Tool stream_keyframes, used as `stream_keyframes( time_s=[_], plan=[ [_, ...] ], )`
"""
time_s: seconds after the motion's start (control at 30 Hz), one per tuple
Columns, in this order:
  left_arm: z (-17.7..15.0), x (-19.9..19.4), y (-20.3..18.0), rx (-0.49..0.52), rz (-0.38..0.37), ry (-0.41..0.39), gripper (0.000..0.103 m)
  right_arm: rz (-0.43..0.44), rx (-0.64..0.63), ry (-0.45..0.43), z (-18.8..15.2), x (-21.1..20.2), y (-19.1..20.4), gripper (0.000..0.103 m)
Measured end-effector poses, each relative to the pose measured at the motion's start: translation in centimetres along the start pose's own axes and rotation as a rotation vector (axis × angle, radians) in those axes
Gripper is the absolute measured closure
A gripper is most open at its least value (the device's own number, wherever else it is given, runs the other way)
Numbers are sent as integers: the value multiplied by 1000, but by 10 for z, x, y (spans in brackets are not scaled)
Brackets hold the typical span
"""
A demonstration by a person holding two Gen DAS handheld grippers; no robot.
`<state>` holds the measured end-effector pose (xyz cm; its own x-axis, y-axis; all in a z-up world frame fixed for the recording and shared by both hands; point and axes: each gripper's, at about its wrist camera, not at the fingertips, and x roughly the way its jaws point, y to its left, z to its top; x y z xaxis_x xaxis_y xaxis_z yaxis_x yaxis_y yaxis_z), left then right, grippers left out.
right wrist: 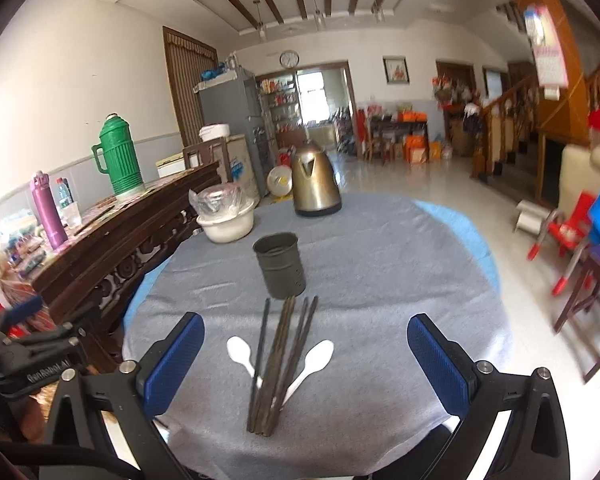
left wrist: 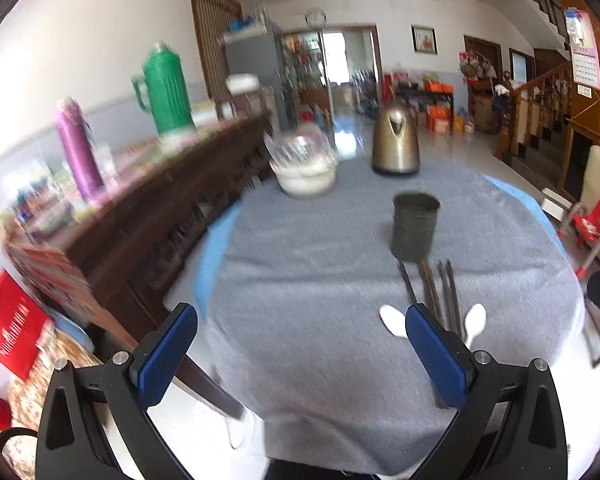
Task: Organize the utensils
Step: 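Grasp one white spoon with the right tool while the left tool grasps the other spoon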
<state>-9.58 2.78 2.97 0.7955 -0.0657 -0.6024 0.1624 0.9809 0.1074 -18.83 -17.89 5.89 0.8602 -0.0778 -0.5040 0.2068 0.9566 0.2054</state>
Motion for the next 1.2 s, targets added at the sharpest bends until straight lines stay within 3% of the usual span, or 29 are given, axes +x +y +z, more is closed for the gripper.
stream_keyframes(
  time_s=[0.17,0.27,0.3,0.37,0.43,0.53,0.67,0.97,1.07,1.2],
  plan=[
    [-9,54,6,-70,-112,181,1,80,150,150,3,47,-38,13],
    [-18,88,12,-118,-163,283,20,117,272,267,-4,85,-64,40],
    [-20,98,13,-138,-182,315,31,122,299,297,-8,96,-70,42],
    [-25,119,15,-181,-225,381,42,131,355,371,-19,124,-80,51],
    [-27,134,12,-213,-269,427,44,156,384,425,-29,144,-82,57],
    [-23,151,2,-229,-328,453,44,173,414,497,-41,178,-82,63],
    [-16,172,-12,-208,-349,474,58,182,478,563,-52,210,-89,63],
    [-15,212,-33,-200,-388,550,78,166,437,594,-54,238,-82,69],
    [-14,220,-39,-197,-393,557,84,175,408,610,-55,244,-75,86],
    [-12,225,-46,-180,-418,540,95,187,350,604,-58,247,-64,97]
  ],
)
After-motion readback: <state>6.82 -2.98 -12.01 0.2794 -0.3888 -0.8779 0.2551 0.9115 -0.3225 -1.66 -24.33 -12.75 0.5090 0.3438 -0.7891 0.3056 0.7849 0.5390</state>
